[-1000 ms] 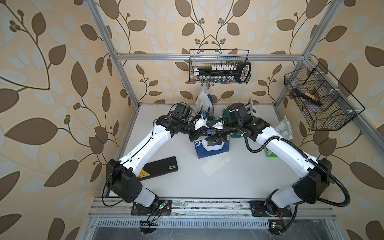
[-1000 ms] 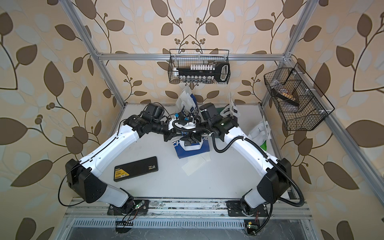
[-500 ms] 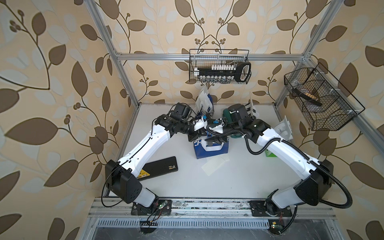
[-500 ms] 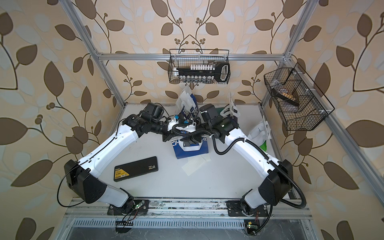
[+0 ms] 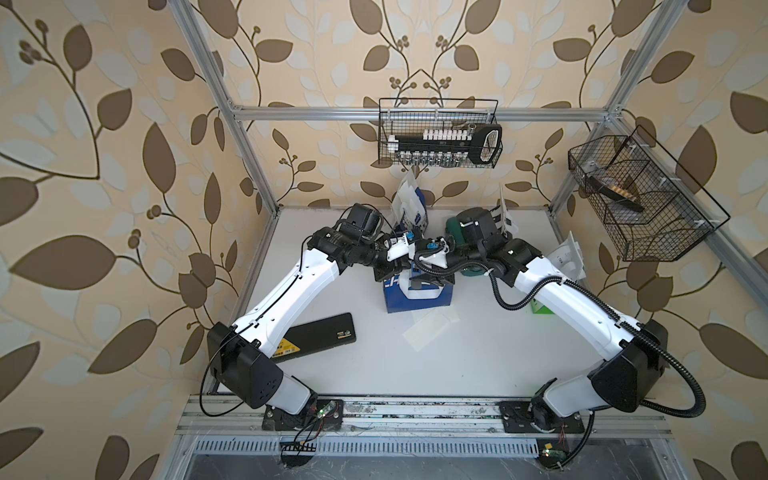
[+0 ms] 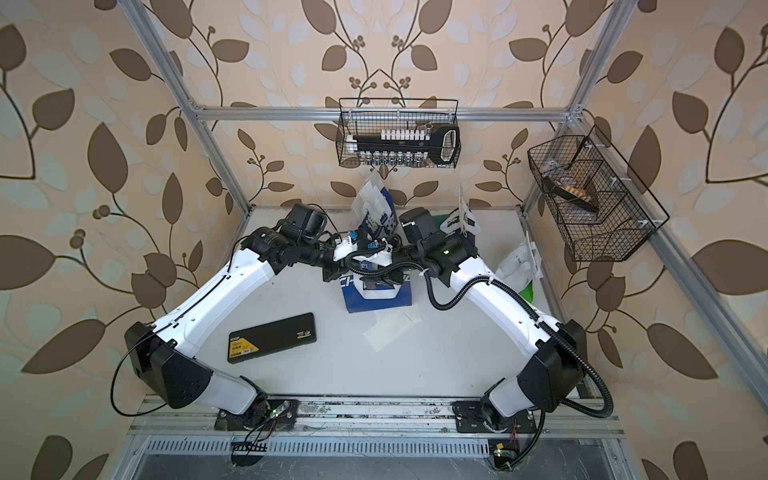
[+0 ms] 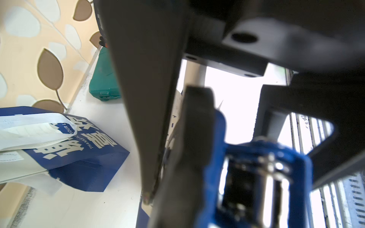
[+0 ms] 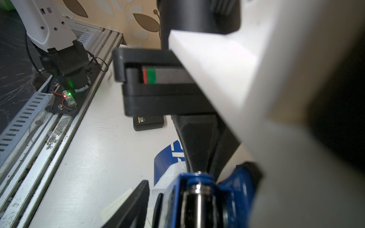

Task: Staple the receipts to the bags
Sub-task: Staple the receipt to the takeout bag.

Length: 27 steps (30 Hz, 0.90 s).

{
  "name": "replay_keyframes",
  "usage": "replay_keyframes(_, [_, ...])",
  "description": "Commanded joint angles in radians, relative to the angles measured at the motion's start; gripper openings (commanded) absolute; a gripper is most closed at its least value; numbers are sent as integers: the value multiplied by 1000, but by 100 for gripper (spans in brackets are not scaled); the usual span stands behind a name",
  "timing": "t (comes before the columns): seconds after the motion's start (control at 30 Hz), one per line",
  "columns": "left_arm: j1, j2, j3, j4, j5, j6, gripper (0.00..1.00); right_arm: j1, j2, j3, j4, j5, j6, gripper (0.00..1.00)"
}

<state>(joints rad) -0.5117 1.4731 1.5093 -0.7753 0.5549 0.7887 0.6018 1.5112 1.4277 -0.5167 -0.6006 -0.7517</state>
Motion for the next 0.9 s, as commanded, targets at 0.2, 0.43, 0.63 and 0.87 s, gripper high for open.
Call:
replay_keyframes(0.2, [-112, -152, 31, 279, 183, 72, 0, -89, 26, -63, 22, -103, 213, 67])
replay_keyframes(0.43, [-112, -165, 2, 278, 173, 64, 0, -123, -25, -80, 50, -169, 239, 69])
replay_keyframes(0.63, [-112, -172, 2, 274, 177, 61, 0, -139, -36, -81, 34, -123, 212, 71])
replay_keyframes(0.87, [-123, -187, 14, 260, 197, 68, 0, -130, 14, -43, -33, -11, 131, 71])
